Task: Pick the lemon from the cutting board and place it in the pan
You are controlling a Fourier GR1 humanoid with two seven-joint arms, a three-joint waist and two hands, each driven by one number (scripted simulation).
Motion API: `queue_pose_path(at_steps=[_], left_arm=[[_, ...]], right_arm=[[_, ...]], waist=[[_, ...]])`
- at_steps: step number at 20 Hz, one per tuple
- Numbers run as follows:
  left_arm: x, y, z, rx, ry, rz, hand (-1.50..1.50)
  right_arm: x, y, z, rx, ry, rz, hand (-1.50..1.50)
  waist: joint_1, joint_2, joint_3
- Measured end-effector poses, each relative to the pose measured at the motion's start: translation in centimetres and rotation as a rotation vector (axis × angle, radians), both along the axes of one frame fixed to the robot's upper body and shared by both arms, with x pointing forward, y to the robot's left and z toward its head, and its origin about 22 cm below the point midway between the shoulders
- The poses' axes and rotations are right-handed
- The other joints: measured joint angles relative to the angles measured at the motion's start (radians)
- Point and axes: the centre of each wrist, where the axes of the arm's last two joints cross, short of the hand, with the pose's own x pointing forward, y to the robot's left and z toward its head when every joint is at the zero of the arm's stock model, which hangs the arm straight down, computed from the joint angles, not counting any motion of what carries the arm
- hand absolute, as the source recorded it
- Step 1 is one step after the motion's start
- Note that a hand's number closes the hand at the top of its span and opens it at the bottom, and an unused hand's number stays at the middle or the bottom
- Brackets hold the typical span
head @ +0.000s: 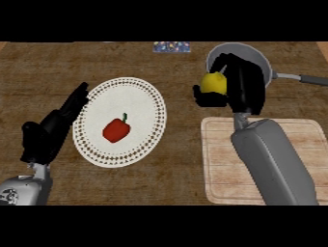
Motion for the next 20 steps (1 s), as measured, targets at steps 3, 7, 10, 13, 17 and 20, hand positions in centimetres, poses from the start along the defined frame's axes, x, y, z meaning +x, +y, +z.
queue_pose_path(at_steps=[3,7,10,13,17,20], left_arm=[[-0.1,-0.5,-0.5,-0.004,0.005,-0.006,0.00],[0.1,-0.4,-0.5,-0.006,0.001,-0.019,0.00],[-0.1,-0.2,-0.3,-0.008,-0.004,-0.019,0.00],[0.2,-0.3,-0.3,-0.003,-0.004,-0.019,0.00],[0.4,-0.3,-0.7,0.001,-0.007,-0.027,0.00],[1.1,-0.7,-0.7,-0.004,-0.013,-0.029,0.00]], right_arm=[[2.4,-1.6,-1.0,-0.014,-0.016,-0.026,1.50],[5.2,-3.4,-2.6,-0.021,-0.030,-0.054,1.50],[6.6,-4.9,-3.5,-0.026,-0.028,-0.059,1.50],[7.9,-6.6,-3.5,-0.025,-0.034,-0.062,1.50],[9.0,-7.9,-3.6,-0.026,-0.038,-0.064,1.50],[9.2,-9.3,-4.0,-0.026,-0.042,-0.070,1.50]], waist=[[0.002,0.001,0.000],[0.010,0.004,0.000],[0.012,0.004,0.000],[0.017,0.007,0.000],[0.021,0.009,0.001],[0.025,0.012,0.001]])
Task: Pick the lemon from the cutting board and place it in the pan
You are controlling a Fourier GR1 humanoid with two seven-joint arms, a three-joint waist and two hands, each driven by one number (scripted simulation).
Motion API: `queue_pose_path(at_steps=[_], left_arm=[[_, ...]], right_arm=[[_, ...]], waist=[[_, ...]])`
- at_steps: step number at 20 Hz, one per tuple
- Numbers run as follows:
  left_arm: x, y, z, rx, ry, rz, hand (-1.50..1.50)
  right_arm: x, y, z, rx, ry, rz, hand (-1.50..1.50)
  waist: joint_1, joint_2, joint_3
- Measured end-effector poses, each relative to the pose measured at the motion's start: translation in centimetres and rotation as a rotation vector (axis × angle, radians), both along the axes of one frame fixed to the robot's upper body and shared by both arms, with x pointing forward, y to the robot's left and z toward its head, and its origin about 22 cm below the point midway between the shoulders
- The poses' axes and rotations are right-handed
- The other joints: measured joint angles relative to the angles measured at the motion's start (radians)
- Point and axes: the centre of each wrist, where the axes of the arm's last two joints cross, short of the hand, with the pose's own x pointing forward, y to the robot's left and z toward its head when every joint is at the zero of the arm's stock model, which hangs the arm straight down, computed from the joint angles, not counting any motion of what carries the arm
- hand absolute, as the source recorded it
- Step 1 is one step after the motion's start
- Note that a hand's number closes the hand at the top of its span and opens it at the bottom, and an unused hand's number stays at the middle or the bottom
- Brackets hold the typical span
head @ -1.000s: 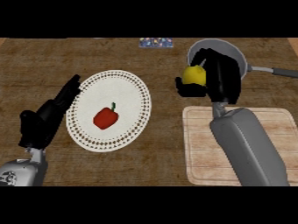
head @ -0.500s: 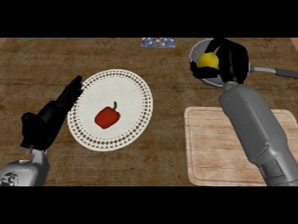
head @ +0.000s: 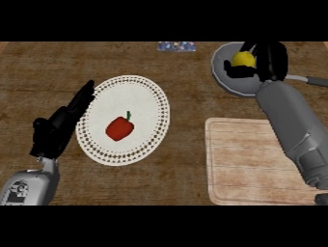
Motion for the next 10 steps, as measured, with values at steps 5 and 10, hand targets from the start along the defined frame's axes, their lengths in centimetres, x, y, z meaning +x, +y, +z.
queue_pose_path(at_steps=[5,10], left_arm=[[0.2,-1.0,0.6,0.003,-0.008,-0.020,0.00],[0.3,-1.3,0.7,-0.001,-0.011,-0.040,0.00]], right_arm=[[-0.2,-2.8,-1.0,0.044,0.236,-0.108,-1.50],[-0.1,-3.9,-0.7,0.130,0.280,-0.095,-1.50]], waist=[[0.019,0.008,0.001],[0.039,0.018,0.003]])
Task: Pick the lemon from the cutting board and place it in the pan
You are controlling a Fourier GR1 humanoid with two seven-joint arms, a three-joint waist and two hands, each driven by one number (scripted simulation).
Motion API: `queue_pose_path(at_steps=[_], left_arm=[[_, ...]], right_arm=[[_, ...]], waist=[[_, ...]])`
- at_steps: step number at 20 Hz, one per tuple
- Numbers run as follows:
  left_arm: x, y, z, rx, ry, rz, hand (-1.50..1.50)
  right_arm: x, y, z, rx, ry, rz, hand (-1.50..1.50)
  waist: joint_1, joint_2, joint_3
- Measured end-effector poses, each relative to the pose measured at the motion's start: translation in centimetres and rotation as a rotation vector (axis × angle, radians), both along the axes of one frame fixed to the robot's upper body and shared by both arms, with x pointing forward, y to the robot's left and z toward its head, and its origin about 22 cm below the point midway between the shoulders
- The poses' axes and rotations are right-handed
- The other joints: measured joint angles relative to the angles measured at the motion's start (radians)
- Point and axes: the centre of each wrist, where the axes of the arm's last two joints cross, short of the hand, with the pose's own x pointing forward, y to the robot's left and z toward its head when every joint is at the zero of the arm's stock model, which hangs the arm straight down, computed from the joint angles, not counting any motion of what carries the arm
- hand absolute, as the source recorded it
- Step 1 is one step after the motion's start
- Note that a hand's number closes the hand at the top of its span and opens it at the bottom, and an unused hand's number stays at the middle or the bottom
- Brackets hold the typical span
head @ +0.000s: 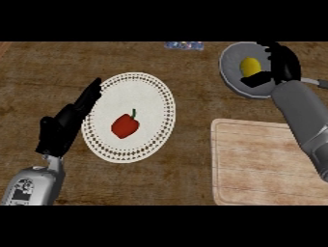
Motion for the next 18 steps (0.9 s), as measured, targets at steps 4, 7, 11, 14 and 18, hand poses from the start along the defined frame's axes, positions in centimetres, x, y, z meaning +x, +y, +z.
queue_pose_path(at_steps=[4,7,11,14,18], left_arm=[[0.0,-0.1,-0.1,-0.003,-0.004,-0.006,0.00],[-0.1,0.0,-0.2,0.000,-0.003,-0.001,0.00],[-0.3,0.1,-0.3,-0.004,0.000,-0.001,0.00],[-0.2,-0.1,-0.3,-0.003,0.005,0.007,0.00],[-0.4,0.0,-0.3,0.000,0.008,0.019,0.00]], right_arm=[[0.2,-0.2,0.6,0.131,-0.072,0.014,-1.50],[0.0,-1.0,0.6,0.254,-0.163,0.018,-1.50],[-0.2,-3.0,1.0,0.421,-0.246,0.021,-1.50],[-0.8,-4.6,0.7,0.523,-0.267,0.053,-1.50],[-2.3,-7.3,-0.8,0.608,-0.278,0.111,-1.50]], waist=[[0.005,0.004,0.001],[0.002,0.004,0.003],[-0.001,0.002,0.003],[-0.009,-0.001,0.002],[-0.016,-0.005,0.001]])
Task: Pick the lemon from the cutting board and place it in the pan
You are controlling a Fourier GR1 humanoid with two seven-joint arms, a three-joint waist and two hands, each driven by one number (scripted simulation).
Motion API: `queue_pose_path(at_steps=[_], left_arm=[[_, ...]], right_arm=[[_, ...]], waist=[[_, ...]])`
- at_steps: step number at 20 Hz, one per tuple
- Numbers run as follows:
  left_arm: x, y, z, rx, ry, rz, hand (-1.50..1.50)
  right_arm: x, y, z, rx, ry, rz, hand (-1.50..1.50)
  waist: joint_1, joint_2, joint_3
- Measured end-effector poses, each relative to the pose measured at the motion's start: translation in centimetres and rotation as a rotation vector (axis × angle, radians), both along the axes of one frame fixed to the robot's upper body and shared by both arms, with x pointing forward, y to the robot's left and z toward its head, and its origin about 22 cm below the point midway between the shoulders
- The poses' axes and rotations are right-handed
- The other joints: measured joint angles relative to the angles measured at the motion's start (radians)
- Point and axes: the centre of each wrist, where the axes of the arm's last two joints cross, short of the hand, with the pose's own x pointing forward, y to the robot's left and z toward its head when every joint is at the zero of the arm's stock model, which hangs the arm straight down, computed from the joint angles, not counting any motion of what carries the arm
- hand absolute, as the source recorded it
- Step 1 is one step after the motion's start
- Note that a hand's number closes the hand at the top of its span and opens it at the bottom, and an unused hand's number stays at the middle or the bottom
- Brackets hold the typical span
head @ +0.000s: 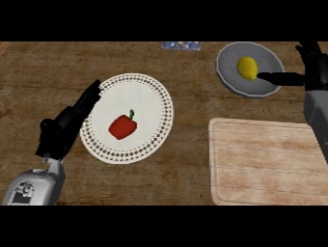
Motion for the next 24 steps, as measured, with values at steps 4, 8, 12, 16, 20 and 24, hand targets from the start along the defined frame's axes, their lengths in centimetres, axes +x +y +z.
queue_pose_path(at_steps=[4,8,12,16,20,24], left_arm=[[-0.1,0.4,-0.1,-0.001,0.000,0.012,0.00],[-0.8,0.6,-0.2,-0.002,0.006,0.017,0.00],[-0.5,0.9,0.0,-0.006,0.010,0.026,0.00],[-0.6,1.3,-0.1,0.000,0.011,0.034,0.00],[-0.9,1.9,-0.4,0.001,0.015,0.034,0.00],[-0.6,2.2,-0.4,0.003,0.018,0.043,0.00]], right_arm=[[-1.9,-2.3,-1.9,0.029,-0.056,0.052,-1.50],[-3.5,-3.8,-3.5,0.037,-0.113,0.088,-1.50],[-4.5,-3.8,-5.1,0.058,-0.139,0.116,-1.50],[-5.8,-4.3,-6.5,0.072,-0.147,0.134,-1.50],[-7.5,-4.5,-8.5,0.071,-0.151,0.153,-1.50],[-8.6,-3.9,-10.1,0.065,-0.154,0.156,-1.50]], waist=[[-0.011,-0.006,-0.001],[-0.020,-0.012,-0.002],[-0.031,-0.017,-0.003],[-0.038,-0.020,-0.003],[-0.044,-0.023,-0.004],[-0.052,-0.026,-0.004]])
